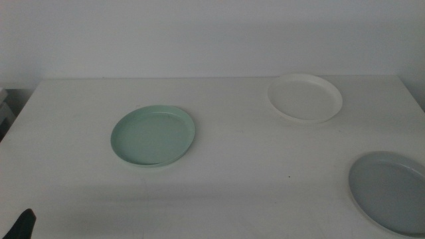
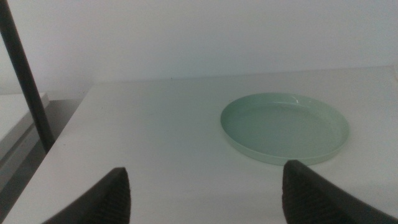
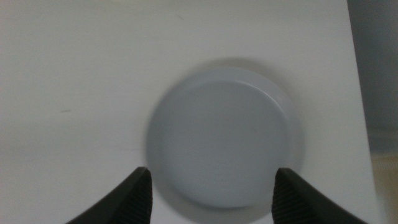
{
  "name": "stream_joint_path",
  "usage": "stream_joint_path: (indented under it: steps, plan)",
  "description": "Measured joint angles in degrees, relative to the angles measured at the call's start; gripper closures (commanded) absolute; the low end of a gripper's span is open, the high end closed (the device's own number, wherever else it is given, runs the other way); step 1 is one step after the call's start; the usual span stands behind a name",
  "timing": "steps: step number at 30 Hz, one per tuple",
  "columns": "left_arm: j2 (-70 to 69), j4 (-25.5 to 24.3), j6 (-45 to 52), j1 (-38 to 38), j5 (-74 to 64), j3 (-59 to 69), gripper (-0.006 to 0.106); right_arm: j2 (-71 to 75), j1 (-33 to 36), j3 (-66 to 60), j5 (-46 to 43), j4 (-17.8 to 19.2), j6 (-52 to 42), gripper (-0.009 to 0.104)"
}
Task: Stack the three bowls on top of each other.
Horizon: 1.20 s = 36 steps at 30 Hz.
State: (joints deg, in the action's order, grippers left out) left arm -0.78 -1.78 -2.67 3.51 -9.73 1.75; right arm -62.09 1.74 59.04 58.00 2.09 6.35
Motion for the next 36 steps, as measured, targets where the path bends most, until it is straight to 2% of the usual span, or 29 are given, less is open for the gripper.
stream_joint_path:
  steps: [7,14,21,27,31,36]
  plan:
    - [0.0,0.0,0.0,0.0,0.0,0.0,0.02,-15.32,-11.82,2.0,-0.89,0.09,-2.4,0.046]
    - [0.0,0.0,0.0,0.0,0.0,0.0,0.02,-26.02,-18.84,2.04,-5.79,0.03,-6.35,0.046]
    - [0.0,0.0,0.0,0.0,0.0,0.0,0.02,-34.51,-21.63,2.29,-9.39,-0.25,-6.96,0.046]
    - [0.0,0.0,0.0,0.0,0.0,0.0,0.02,-40.62,-21.63,2.36,-11.68,-2.46,-7.02,0.047]
    - [0.0,0.0,0.0,0.0,0.0,0.0,0.02,-43.68,-21.63,2.36,-12.32,-3.73,-7.02,0.06]
    - [0.0,0.0,0.0,0.0,0.0,0.0,0.02,-44.45,-21.63,2.44,-12.41,-5.14,-7.04,0.095]
